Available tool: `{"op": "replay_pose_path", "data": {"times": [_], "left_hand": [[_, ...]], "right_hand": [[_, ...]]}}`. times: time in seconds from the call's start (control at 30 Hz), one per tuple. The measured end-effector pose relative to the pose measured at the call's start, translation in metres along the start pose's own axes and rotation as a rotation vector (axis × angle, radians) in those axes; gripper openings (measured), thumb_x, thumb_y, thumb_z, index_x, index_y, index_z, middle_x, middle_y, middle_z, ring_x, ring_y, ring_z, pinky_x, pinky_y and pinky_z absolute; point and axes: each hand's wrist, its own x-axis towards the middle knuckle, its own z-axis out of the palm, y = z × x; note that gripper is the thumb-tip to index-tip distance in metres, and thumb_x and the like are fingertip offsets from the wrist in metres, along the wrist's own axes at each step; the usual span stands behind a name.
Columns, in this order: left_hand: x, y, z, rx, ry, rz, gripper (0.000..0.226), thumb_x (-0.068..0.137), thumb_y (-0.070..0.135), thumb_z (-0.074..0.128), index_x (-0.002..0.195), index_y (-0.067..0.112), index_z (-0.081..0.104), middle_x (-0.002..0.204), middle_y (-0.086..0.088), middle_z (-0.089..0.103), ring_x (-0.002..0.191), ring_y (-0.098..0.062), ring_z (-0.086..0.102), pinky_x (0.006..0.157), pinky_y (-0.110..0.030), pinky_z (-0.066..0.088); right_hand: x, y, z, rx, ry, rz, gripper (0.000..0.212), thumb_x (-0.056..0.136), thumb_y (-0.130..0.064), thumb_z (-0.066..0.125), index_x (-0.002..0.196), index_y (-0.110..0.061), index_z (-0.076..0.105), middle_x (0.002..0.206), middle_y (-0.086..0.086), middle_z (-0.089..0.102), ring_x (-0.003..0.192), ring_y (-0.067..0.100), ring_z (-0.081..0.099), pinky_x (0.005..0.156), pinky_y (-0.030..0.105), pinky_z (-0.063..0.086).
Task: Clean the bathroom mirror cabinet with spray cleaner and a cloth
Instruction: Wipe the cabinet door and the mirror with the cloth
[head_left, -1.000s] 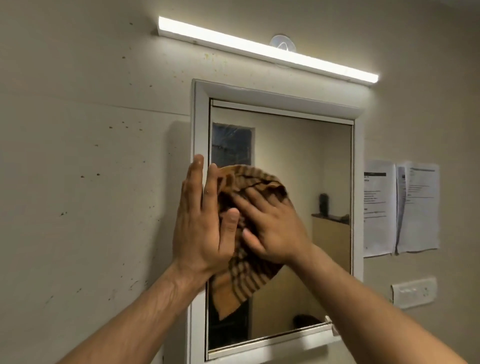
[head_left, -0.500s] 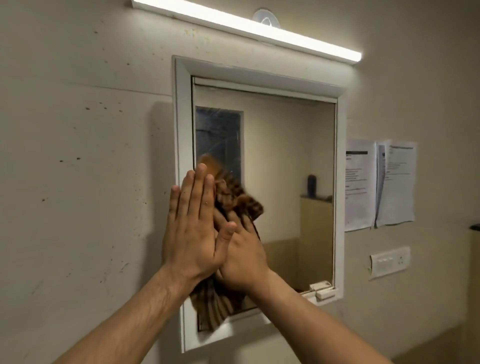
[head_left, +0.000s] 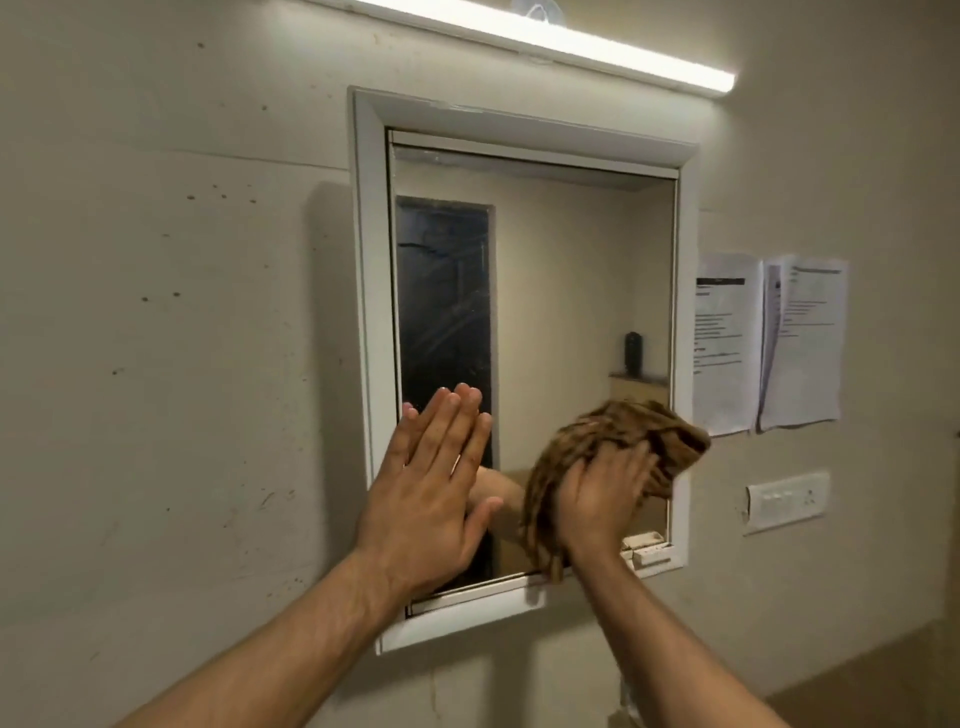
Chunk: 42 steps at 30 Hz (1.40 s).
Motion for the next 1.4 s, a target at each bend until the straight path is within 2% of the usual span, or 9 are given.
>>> {"op": "replay_pose_path", "data": {"times": [0.07,0.13,0.2,0.27,0.4,0.57,0.73,1.03,1.4], "left_hand": [[0.004,0.007,-0.002,-0.015,-0.022,0.006,0.081,0.101,0.059,0.028,0.162,0.005,0.019,0.171,-0.018,0.004,0.159,-0.035,0.003,0.124,-0.061,0.018],[0.007,0.018,-0.005,0.001,-0.085,0.001,0.083,0.101,0.061,0.021,0.162,0.006,0.015,0.171,-0.018,-0.003,0.159,-0.034,-0.005,0.124,-0.06,0.017],[0.005,0.024,-0.005,0.018,-0.133,0.001,0.084,0.101,0.063,0.016,0.163,0.005,0.01,0.171,-0.017,-0.01,0.158,-0.032,-0.013,0.126,-0.059,0.012],[0.0,0.024,-0.006,-0.011,-0.12,0.0,0.085,0.102,0.062,0.024,0.162,0.003,0.014,0.171,-0.018,-0.005,0.159,-0.032,-0.009,0.125,-0.06,0.013],[-0.008,0.013,-0.01,-0.034,-0.071,-0.011,0.082,0.102,0.06,0.025,0.161,0.003,0.02,0.171,-0.017,0.002,0.159,-0.032,-0.003,0.126,-0.06,0.012],[-0.009,0.01,-0.012,-0.043,-0.072,-0.014,0.082,0.103,0.06,0.015,0.161,0.002,0.019,0.171,-0.017,0.001,0.159,-0.033,-0.001,0.126,-0.06,0.012],[-0.005,0.024,-0.011,-0.117,-0.021,-0.011,0.081,0.104,0.062,0.021,0.161,0.004,0.022,0.172,-0.015,0.007,0.16,-0.032,0.003,0.125,-0.06,0.014],[0.024,0.032,-0.012,-0.089,0.005,-0.011,0.081,0.103,0.061,0.022,0.162,0.005,0.02,0.171,-0.016,0.011,0.16,-0.03,0.003,0.128,-0.052,0.001],[0.005,0.045,-0.023,-0.111,-0.055,-0.041,0.079,0.103,0.06,0.026,0.162,0.007,0.023,0.173,-0.012,0.004,0.16,-0.026,-0.004,0.128,-0.055,0.005]], "right_hand": [[-0.037,0.0,0.014,-0.057,-0.084,-0.496,0.063,0.093,-0.042,0.04,0.146,-0.009,0.047,0.152,0.024,0.045,0.147,0.042,0.033,0.128,0.053,0.009],[-0.058,0.017,0.019,-0.083,-0.197,-0.92,0.058,0.097,-0.044,0.046,0.149,-0.018,0.045,0.155,0.014,0.044,0.142,0.035,0.041,0.121,0.049,0.03],[-0.049,0.032,0.015,-0.045,-0.24,-1.047,0.053,0.097,-0.044,0.051,0.144,-0.019,0.053,0.156,0.008,0.045,0.131,0.032,0.052,0.105,0.04,0.044],[-0.032,0.044,0.009,-0.022,-0.202,-0.935,0.053,0.093,-0.041,0.054,0.141,-0.019,0.054,0.15,0.005,0.047,0.126,0.032,0.054,0.105,0.036,0.038],[-0.011,0.066,-0.005,0.003,0.035,-0.17,0.064,0.097,-0.032,0.035,0.152,-0.001,0.038,0.157,0.018,0.039,0.145,0.037,0.036,0.127,0.038,0.017],[-0.051,0.006,-0.001,-0.092,-0.155,0.314,0.06,0.1,-0.018,0.017,0.147,0.015,0.033,0.15,0.039,0.04,0.144,0.051,0.034,0.126,0.053,0.01],[-0.119,-0.029,0.002,0.068,-0.31,0.053,0.075,0.094,-0.046,0.012,0.131,0.002,0.055,0.137,0.029,0.054,0.131,0.048,0.048,0.113,0.054,0.037],[0.144,-0.055,-0.089,-0.059,-0.042,-0.499,0.053,0.1,-0.04,0.034,0.142,-0.009,0.046,0.14,0.017,0.051,0.131,0.035,0.048,0.118,0.05,0.034],[-0.007,0.054,-0.034,-0.304,-0.135,-0.054,0.045,0.099,-0.036,0.038,0.126,-0.005,0.058,0.121,0.021,0.065,0.115,0.038,0.058,0.111,0.05,0.039]]}}
